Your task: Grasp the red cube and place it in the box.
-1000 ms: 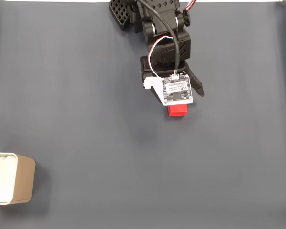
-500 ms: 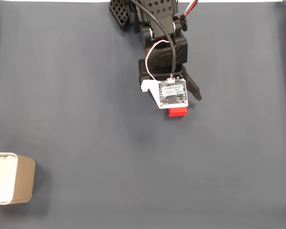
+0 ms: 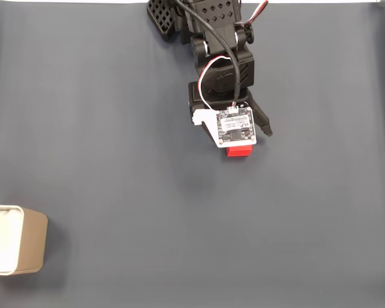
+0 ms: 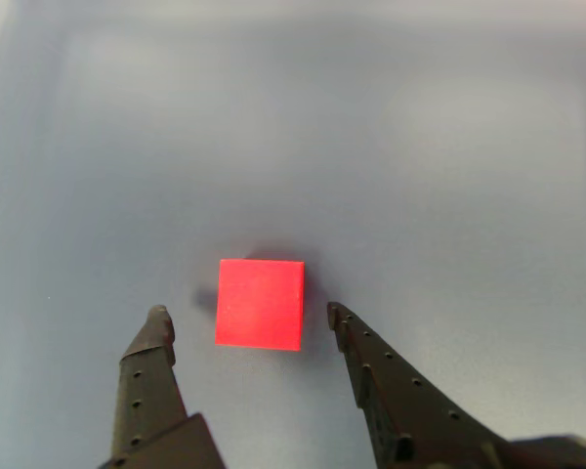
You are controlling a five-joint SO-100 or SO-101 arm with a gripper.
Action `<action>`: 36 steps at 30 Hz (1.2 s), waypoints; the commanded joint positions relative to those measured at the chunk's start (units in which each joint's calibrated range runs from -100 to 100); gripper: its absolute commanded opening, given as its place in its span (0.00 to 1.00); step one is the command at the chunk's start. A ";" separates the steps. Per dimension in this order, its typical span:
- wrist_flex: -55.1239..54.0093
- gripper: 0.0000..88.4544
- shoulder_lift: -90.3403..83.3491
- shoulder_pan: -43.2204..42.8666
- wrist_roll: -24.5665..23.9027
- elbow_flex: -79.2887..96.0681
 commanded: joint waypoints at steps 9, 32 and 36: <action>-1.04 0.38 0.19 -1.18 -0.39 -1.01; -0.80 0.06 0.62 -1.89 -0.24 -2.38; -0.72 0.06 0.45 -1.75 -0.10 -2.47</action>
